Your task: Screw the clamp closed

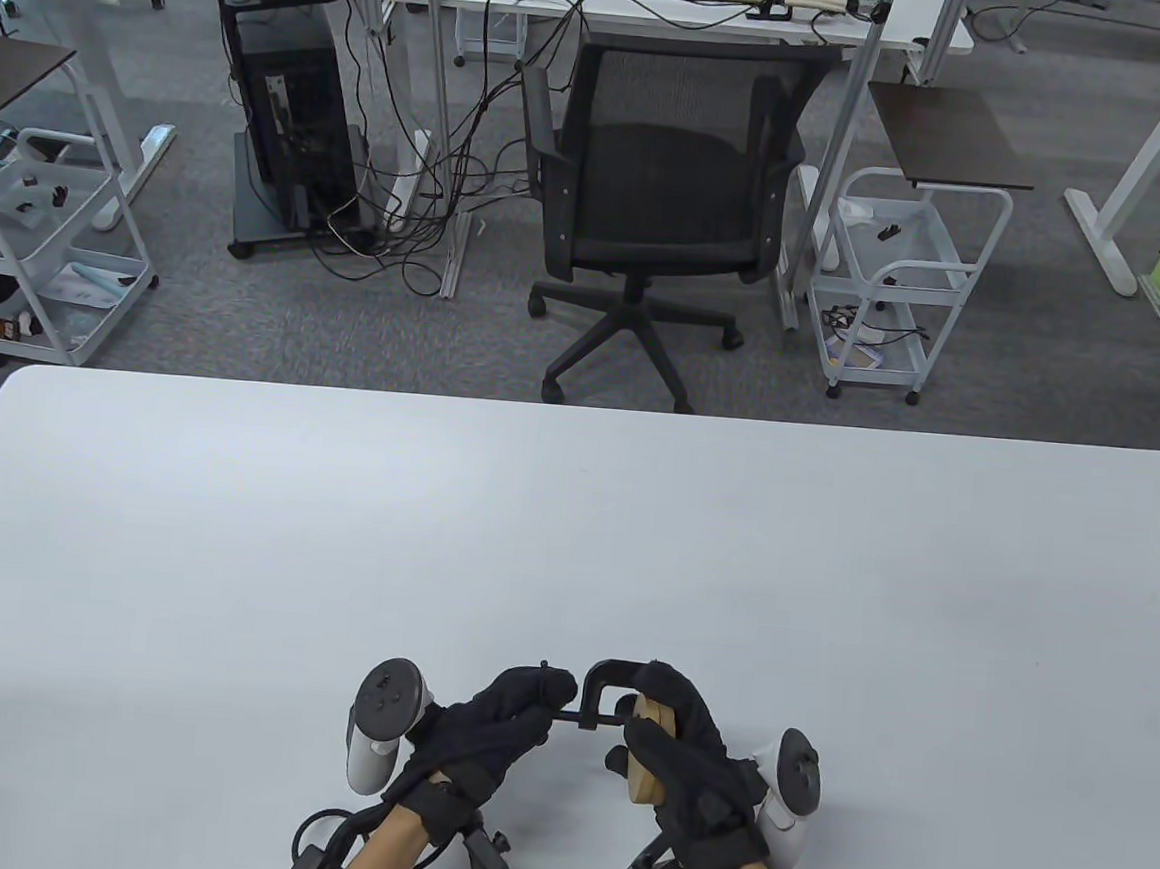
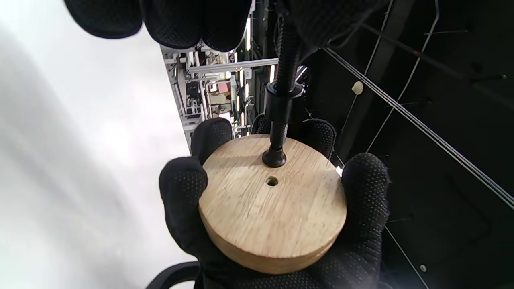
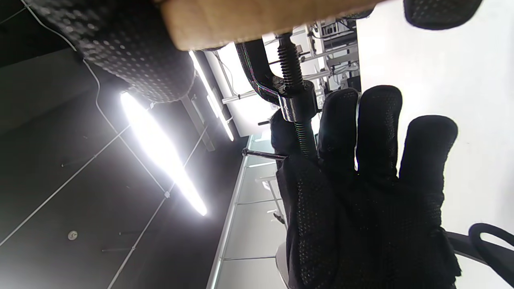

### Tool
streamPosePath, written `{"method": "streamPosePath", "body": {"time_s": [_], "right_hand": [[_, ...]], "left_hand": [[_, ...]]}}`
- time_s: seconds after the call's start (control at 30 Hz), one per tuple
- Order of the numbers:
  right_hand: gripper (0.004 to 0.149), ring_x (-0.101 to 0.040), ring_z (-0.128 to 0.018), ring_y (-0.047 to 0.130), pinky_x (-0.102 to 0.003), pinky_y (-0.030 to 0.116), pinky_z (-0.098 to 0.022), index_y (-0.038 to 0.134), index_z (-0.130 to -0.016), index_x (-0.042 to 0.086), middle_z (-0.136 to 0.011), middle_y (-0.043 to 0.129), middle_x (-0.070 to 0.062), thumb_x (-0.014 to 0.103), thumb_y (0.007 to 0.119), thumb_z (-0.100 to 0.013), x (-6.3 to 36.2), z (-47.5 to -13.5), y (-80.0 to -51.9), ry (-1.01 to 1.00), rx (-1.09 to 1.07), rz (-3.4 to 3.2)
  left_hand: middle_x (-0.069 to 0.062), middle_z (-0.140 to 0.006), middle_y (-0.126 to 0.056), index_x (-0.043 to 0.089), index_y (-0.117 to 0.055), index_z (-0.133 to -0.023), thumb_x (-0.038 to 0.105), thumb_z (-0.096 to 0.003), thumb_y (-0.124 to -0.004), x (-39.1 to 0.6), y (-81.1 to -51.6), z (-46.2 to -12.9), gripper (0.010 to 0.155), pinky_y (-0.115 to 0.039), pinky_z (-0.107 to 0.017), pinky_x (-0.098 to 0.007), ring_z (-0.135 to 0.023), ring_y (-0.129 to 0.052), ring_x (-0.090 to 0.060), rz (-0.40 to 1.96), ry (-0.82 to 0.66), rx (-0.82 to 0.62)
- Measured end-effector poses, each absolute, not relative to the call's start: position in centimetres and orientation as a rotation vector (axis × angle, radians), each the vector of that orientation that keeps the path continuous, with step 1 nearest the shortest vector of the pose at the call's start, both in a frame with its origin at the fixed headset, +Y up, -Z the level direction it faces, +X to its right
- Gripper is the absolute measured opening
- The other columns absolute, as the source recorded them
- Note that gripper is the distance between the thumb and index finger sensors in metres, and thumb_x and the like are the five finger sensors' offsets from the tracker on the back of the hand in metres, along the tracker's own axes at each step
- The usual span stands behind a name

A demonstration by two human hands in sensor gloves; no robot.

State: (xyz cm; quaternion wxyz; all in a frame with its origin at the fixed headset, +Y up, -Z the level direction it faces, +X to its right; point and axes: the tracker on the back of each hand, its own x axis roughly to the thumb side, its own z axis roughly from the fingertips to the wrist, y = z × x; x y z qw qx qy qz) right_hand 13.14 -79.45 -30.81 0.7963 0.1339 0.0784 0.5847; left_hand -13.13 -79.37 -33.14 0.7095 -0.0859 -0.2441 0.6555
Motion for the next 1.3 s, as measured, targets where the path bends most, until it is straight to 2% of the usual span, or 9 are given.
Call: {"method": "streamPosePath", "body": {"time_s": [0.27,0.47,0.6,0.73,0.87,0.97,1.03,1.17,1.3], "right_hand": [[0.07,-0.054,-0.093,0.045,-0.071,0.061,-0.052,0.057,-0.105,0.023,-0.113,0.044,0.002,0.052,0.089,-0.051,13.0,-30.8,-79.5,0.179,0.295,1.25],[0.07,-0.054,-0.093,0.045,-0.072,0.061,-0.051,0.057,-0.105,0.022,-0.113,0.044,-0.001,0.051,0.089,-0.05,12.9,-30.7,-79.6,0.186,0.284,1.26],[0.07,-0.055,-0.092,0.046,-0.072,0.062,-0.051,0.057,-0.105,0.022,-0.113,0.044,-0.001,0.051,0.09,-0.05,12.9,-30.7,-79.6,0.187,0.284,1.262],[0.07,-0.055,-0.092,0.047,-0.072,0.063,-0.05,0.058,-0.105,0.022,-0.113,0.045,-0.002,0.051,0.09,-0.05,12.9,-30.7,-79.7,0.191,0.269,1.253],[0.07,-0.055,-0.092,0.047,-0.072,0.064,-0.05,0.058,-0.105,0.022,-0.113,0.044,-0.002,0.052,0.09,-0.05,12.8,-30.7,-79.7,0.197,0.266,1.251],[0.07,-0.055,-0.092,0.047,-0.072,0.064,-0.05,0.057,-0.105,0.022,-0.113,0.043,-0.003,0.052,0.089,-0.05,12.8,-30.7,-79.9,0.211,0.254,1.24],[0.071,-0.055,-0.092,0.047,-0.071,0.063,-0.051,0.056,-0.105,0.022,-0.113,0.043,-0.002,0.053,0.088,-0.051,12.7,-30.7,-80.1,0.23,0.231,1.192],[0.071,-0.055,-0.093,0.046,-0.072,0.063,-0.051,0.055,-0.106,0.022,-0.113,0.042,-0.003,0.052,0.088,-0.051,12.8,-30.7,-80.0,0.213,0.223,1.187],[0.071,-0.055,-0.093,0.045,-0.071,0.062,-0.051,0.055,-0.106,0.022,-0.113,0.042,-0.002,0.052,0.088,-0.051,13.1,-30.8,-79.9,0.191,0.226,1.203]], "left_hand": [[-0.014,-0.112,-0.059,0.036,-0.07,-0.102,0.031,-0.0513,-0.079,-13.4,-78.4,-32.9,0.051,-0.064,-0.065,-0.064,-0.101,-0.061,-0.045,1.401,-0.563,-0.054],[-0.012,-0.11,-0.065,0.037,-0.079,-0.092,0.023,-0.046,-0.082,-13.4,-77.8,-32.6,0.048,-0.066,-0.065,-0.064,-0.1,-0.065,-0.044,1.364,-0.566,0.007],[-0.011,-0.108,-0.069,0.036,-0.083,-0.087,0.02,-0.0443,-0.083,-13.4,-77.4,-32.5,0.046,-0.065,-0.064,-0.064,-0.099,-0.067,-0.044,1.325,-0.575,0.042],[-0.009,-0.105,-0.074,0.036,-0.084,-0.086,0.021,-0.0431,-0.085,-13.5,-76.5,-32.2,0.046,-0.068,-0.063,-0.063,-0.097,-0.071,-0.042,1.148,-0.601,0.134],[-0.009,-0.102,-0.077,0.036,-0.087,-0.083,0.019,-0.0413,-0.086,-13.5,-76.3,-32.1,0.045,-0.069,-0.063,-0.063,-0.095,-0.074,-0.042,1.155,-0.596,0.159],[-0.009,-0.103,-0.076,0.034,-0.082,-0.088,0.023,-0.0443,-0.084,-13.4,-76.3,-32.1,0.045,-0.069,-0.063,-0.062,-0.095,-0.073,-0.041,1.119,-0.602,0.144],[-0.01,-0.104,-0.074,0.032,-0.076,-0.094,0.03,-0.0487,-0.082,-13.4,-76.6,-32.2,0.046,-0.069,-0.063,-0.062,-0.096,-0.072,-0.042,1.101,-0.6,0.122],[-0.014,-0.107,-0.069,0.028,-0.067,-0.105,0.039,-0.0494,-0.083,-13.9,-77.4,-32.7,0.059,-0.068,-0.062,-0.063,-0.096,-0.069,-0.045,1.215,-0.548,0.052],[-0.022,-0.11,-0.058,0.021,-0.051,-0.113,0.052,-0.0521,-0.076,-14.3,-78.4,-33.0,0.073,-0.066,-0.061,-0.063,-0.095,-0.063,-0.051,1.222,-0.456,-0.051]]}}
